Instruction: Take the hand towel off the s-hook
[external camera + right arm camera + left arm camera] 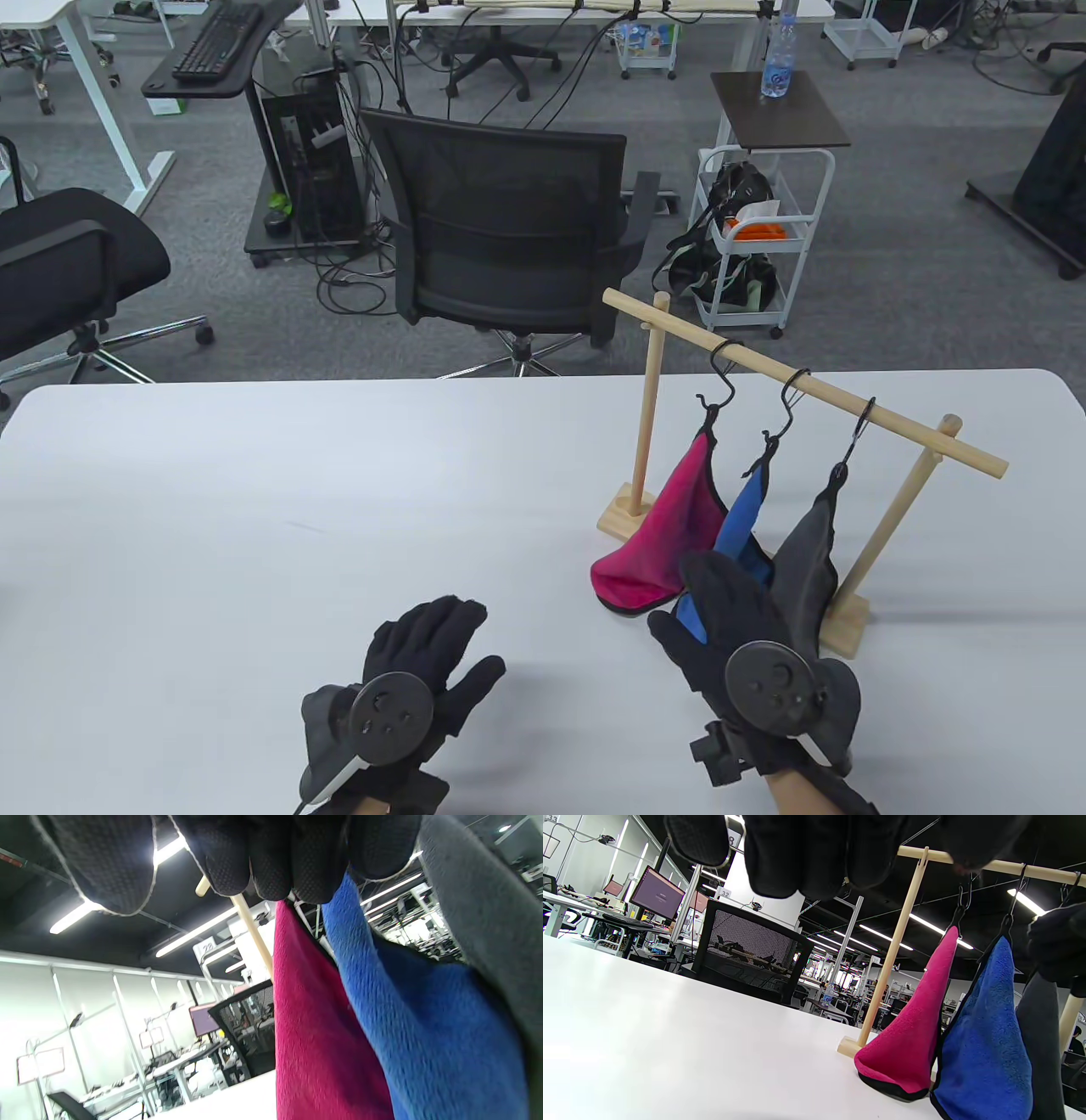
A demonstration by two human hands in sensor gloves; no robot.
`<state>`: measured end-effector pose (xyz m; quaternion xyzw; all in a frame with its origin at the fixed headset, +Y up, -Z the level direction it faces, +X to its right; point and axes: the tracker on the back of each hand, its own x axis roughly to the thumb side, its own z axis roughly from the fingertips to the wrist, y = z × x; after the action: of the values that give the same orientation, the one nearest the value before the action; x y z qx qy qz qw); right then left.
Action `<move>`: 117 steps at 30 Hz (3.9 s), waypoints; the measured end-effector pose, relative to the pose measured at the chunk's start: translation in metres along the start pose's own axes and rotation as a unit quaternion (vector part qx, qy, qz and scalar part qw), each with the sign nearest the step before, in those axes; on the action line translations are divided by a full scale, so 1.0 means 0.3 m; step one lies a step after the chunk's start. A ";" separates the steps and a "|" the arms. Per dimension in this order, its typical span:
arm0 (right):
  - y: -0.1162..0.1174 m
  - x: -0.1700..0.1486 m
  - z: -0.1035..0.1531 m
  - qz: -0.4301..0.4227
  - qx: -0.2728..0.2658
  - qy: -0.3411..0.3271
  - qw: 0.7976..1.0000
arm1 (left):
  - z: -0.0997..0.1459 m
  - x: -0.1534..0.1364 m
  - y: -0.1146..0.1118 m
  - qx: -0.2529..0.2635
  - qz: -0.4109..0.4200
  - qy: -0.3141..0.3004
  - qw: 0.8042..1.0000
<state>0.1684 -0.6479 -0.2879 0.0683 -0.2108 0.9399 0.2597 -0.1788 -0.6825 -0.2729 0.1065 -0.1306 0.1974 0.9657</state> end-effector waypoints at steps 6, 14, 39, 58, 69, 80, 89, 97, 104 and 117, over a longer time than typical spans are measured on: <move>-0.087 -0.059 -0.027 -0.004 -0.066 0.056 0.996 | 0.000 -0.002 0.004 0.007 0.001 0.001 1.000; -0.125 -0.144 -0.049 0.019 -0.103 0.160 0.982 | 0.001 -0.007 0.008 0.012 0.002 0.002 1.000; -0.057 -0.275 -0.165 0.061 -0.090 0.298 0.948 | 0.005 -0.024 0.027 0.024 0.004 0.011 1.000; -0.188 -0.183 -0.096 0.076 -0.120 0.242 0.960 | 0.005 -0.020 0.027 0.023 0.005 0.010 1.000; -0.155 -0.241 -0.040 0.124 -0.055 0.272 0.953 | 0.006 -0.016 0.028 0.024 0.008 0.005 1.000; -0.080 -0.299 -0.013 0.192 0.020 0.297 0.935 | 0.006 -0.013 0.027 0.023 0.008 0.003 1.000; 0.019 -0.353 -0.016 0.258 0.152 0.334 0.893 | 0.007 -0.012 0.027 0.024 0.009 0.000 1.000; 0.108 -0.408 -0.010 0.261 0.256 0.358 0.859 | 0.008 -0.011 0.029 0.026 0.011 -0.003 1.000; 0.151 -0.440 0.001 0.250 0.294 0.368 0.846 | 0.008 -0.011 0.029 0.026 0.012 -0.005 1.000; 0.100 -0.420 -0.016 0.226 0.250 0.362 0.869 | 0.010 -0.011 0.032 0.027 0.011 -0.005 1.000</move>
<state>0.2608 -0.7270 -0.3329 -0.2635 0.1302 0.9531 0.0723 -0.1863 -0.6757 -0.2695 0.1321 -0.1316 0.2112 0.9595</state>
